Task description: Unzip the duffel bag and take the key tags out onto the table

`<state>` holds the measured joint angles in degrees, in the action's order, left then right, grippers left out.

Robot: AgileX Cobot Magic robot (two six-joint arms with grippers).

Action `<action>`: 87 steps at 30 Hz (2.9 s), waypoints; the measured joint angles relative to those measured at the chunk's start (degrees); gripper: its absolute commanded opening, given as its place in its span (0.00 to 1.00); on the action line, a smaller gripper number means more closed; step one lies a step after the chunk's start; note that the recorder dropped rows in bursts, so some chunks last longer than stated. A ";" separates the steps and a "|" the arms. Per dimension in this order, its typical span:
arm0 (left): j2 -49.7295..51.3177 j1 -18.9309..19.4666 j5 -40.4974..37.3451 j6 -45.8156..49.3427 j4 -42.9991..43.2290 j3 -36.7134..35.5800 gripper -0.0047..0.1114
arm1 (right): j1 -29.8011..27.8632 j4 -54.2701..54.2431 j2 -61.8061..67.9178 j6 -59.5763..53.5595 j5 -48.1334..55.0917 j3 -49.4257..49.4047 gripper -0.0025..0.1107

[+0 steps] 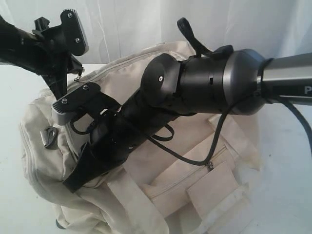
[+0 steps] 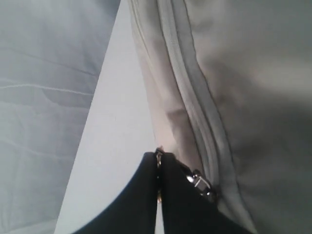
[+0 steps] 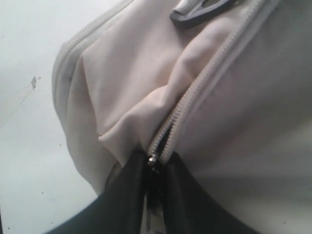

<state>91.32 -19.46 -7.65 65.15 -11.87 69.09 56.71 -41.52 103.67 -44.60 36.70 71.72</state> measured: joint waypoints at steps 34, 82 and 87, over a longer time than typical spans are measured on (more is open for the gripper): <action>16.79 -7.83 -3.15 2.98 0.13 26.84 0.04 | 0.00 0.12 0.00 0.00 0.21 0.00 0.02; 31.15 -15.34 -10.33 4.47 -8.00 49.71 0.07 | 0.00 0.01 0.00 0.00 -0.01 0.00 0.02; 31.15 -15.62 -9.56 4.47 -8.00 49.71 0.48 | 0.00 0.01 0.00 0.00 -0.01 0.00 0.02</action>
<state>122.47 -35.08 -17.21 69.62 -19.87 118.79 56.71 -41.51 103.67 -44.60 36.68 71.72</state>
